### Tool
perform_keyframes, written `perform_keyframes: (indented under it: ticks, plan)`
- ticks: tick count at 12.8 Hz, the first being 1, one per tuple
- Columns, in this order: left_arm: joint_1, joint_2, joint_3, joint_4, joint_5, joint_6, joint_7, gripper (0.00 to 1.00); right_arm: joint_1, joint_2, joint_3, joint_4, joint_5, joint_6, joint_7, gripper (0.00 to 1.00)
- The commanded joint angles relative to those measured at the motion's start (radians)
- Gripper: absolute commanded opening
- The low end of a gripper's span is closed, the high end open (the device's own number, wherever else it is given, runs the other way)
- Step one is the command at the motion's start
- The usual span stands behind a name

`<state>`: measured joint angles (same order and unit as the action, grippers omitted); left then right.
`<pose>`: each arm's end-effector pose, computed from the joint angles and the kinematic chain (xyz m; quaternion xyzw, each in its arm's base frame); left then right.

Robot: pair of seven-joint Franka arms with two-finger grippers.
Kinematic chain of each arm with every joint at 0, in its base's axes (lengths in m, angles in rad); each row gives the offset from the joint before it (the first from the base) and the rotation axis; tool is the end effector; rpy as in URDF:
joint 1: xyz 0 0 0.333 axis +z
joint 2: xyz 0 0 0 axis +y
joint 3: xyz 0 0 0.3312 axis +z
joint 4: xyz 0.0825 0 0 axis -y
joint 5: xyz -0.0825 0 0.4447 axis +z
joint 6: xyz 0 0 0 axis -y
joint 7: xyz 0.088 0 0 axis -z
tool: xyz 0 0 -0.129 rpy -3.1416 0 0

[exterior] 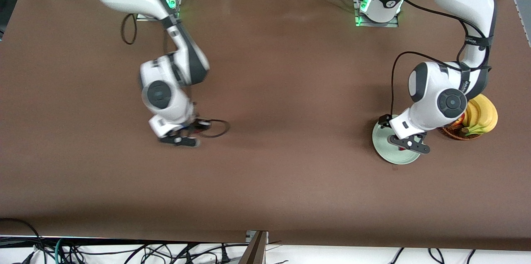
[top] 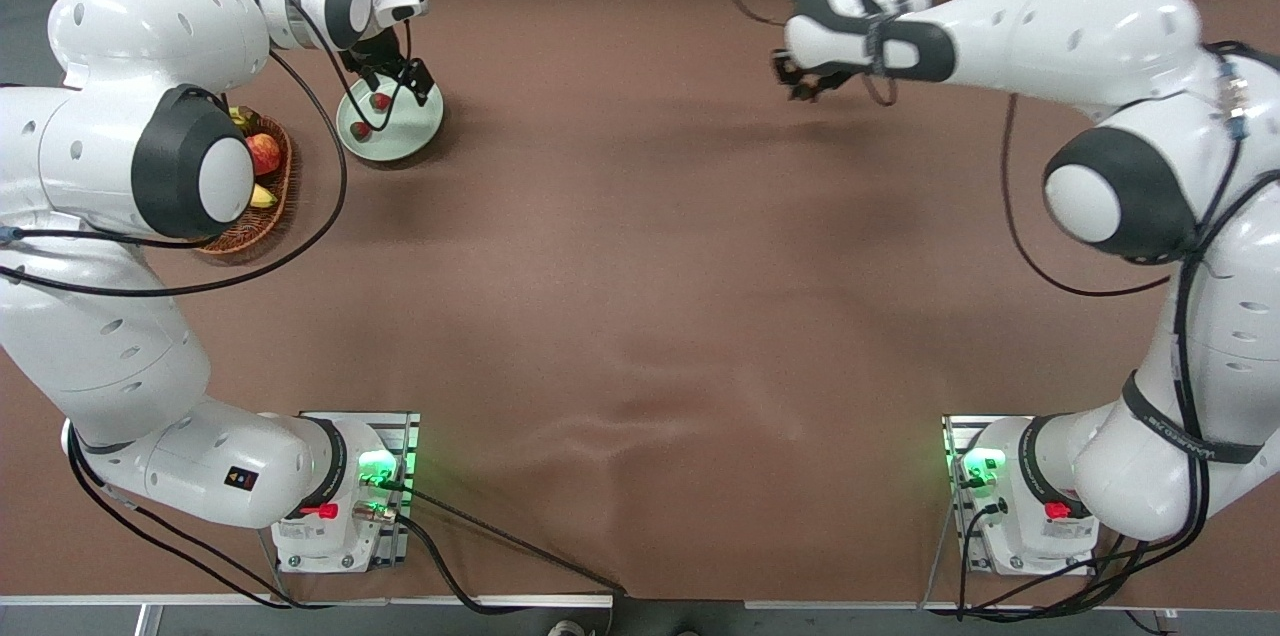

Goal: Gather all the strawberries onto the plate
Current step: 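Carry the last strawberry to mid-table and release it with the right gripper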

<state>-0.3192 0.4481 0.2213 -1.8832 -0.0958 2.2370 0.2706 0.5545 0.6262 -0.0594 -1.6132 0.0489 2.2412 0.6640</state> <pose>0.6696 -0.0737 0.2190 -0.9861 0.1608 0.0415 0.0081 0.6563 0.3618 0.2139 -0.9956 0.0938 -0.0003 0.0024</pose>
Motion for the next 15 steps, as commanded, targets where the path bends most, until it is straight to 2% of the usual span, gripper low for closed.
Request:
perform_keyframes:
  ticks: [1, 4, 6, 7, 8, 9, 12, 13, 15]
  plan:
    - [-0.043, -0.080, 0.003, -0.037, -0.013, -0.025, -0.063, 0.99, 0.129, 0.148, -0.004, 0.191, 0.009, 0.009, 0.268, 0.21]
    - [-0.116, -0.066, 0.003, -0.030, -0.015, -0.011, -0.187, 0.99, 0.223, 0.216, 0.007, 0.220, 0.009, 0.185, 0.422, 0.21]
    - [-0.158, -0.022, 0.003, -0.011, -0.095, 0.000, -0.246, 0.99, 0.242, 0.243, 0.036, 0.222, 0.009, 0.259, 0.457, 0.21]
    - [-0.162, -0.008, 0.003, 0.002, -0.128, 0.000, -0.249, 0.99, 0.240, 0.251, 0.053, 0.222, 0.009, 0.271, 0.456, 0.26]
    - [-0.182, 0.001, 0.003, 0.013, -0.140, 0.000, -0.263, 0.99, 0.242, 0.254, 0.056, 0.222, 0.008, 0.274, 0.465, 0.88]
    - [-0.208, 0.012, 0.003, 0.022, -0.150, 0.000, -0.310, 0.99, 0.248, 0.253, 0.055, 0.222, -0.003, 0.274, 0.447, 1.00]
    - [-0.286, 0.059, 0.003, 0.050, -0.154, 0.057, -0.462, 0.99, 0.222, 0.212, 0.039, 0.257, -0.003, 0.238, 0.399, 1.00]
    - [-0.313, 0.082, 0.003, 0.061, -0.154, 0.091, -0.509, 0.99, 0.179, 0.186, 0.042, 0.277, -0.001, 0.172, 0.338, 1.00]
    - [-0.365, 0.133, 0.001, 0.104, -0.153, 0.110, -0.623, 0.99, 0.081, 0.135, 0.050, 0.303, 0.008, 0.014, 0.084, 1.00]
